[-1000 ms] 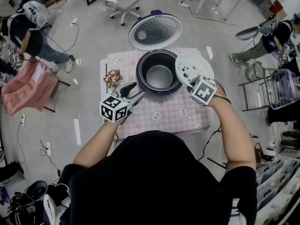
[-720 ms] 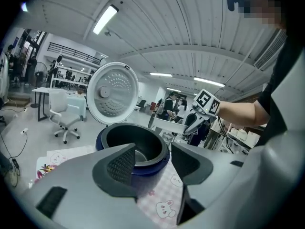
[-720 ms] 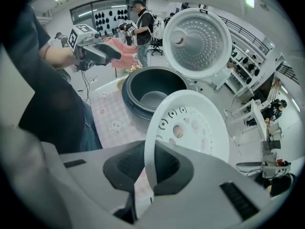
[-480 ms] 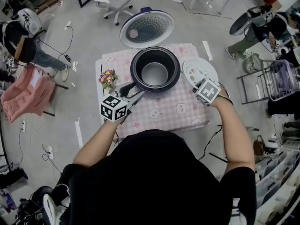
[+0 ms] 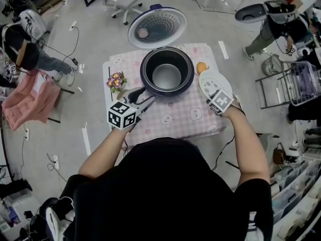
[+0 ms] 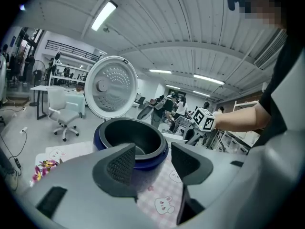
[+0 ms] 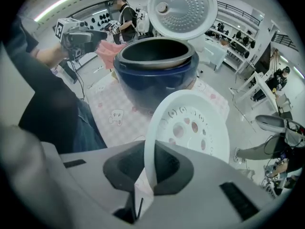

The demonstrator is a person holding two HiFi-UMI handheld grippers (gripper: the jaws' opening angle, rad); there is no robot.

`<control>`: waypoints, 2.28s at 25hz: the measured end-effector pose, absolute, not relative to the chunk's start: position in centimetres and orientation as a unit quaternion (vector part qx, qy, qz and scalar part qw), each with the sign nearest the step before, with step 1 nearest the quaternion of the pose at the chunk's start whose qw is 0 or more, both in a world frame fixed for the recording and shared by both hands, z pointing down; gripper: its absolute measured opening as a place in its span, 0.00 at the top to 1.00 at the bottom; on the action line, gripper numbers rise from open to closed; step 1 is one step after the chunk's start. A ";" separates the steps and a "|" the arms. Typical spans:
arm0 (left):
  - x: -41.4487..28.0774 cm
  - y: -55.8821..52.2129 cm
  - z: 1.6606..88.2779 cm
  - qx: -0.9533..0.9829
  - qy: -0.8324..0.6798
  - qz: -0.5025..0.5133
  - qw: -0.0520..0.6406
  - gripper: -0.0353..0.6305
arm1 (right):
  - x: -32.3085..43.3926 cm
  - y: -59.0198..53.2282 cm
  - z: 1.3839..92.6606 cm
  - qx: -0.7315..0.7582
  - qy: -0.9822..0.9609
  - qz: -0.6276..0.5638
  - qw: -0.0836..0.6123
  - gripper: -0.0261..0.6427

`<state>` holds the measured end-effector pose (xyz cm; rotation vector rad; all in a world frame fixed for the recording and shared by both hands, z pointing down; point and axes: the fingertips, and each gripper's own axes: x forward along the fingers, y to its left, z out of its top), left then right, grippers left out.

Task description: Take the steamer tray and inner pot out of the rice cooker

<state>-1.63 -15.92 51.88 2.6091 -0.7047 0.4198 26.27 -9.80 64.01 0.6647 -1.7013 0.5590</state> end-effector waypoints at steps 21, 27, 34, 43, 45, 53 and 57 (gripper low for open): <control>-2.2 -16.6 55.2 0.924 -0.254 0.188 0.216 0.57 | 27.2 -7.3 75.1 0.270 -0.715 0.252 0.594 0.91; -1.9 -17.2 56.0 0.921 -0.255 0.187 0.228 0.56 | 26.7 -6.2 77.2 0.256 -0.705 0.239 0.617 0.91; -1.2 -17.5 56.4 0.920 -0.254 0.185 0.232 0.57 | 26.6 -5.0 80.0 0.241 -0.701 0.243 0.625 0.89; -1.7 -17.5 56.9 0.918 -0.261 0.185 0.236 0.57 | 26.0 -3.7 82.2 0.225 -0.694 0.263 0.632 0.84; -1.9 -17.6 56.8 0.918 -0.263 0.183 0.236 0.57 | 25.7 -3.4 82.3 0.222 -0.695 0.276 0.625 0.77; -2.3 -18.5 56.9 0.918 -0.265 0.177 0.236 0.57 | 25.8 -5.5 78.2 0.287 -0.712 0.302 0.565 0.69; -2.7 -18.8 56.6 0.918 -0.268 0.174 0.234 0.57 | 25.5 -8.2 73.8 0.335 -0.734 0.297 0.510 0.69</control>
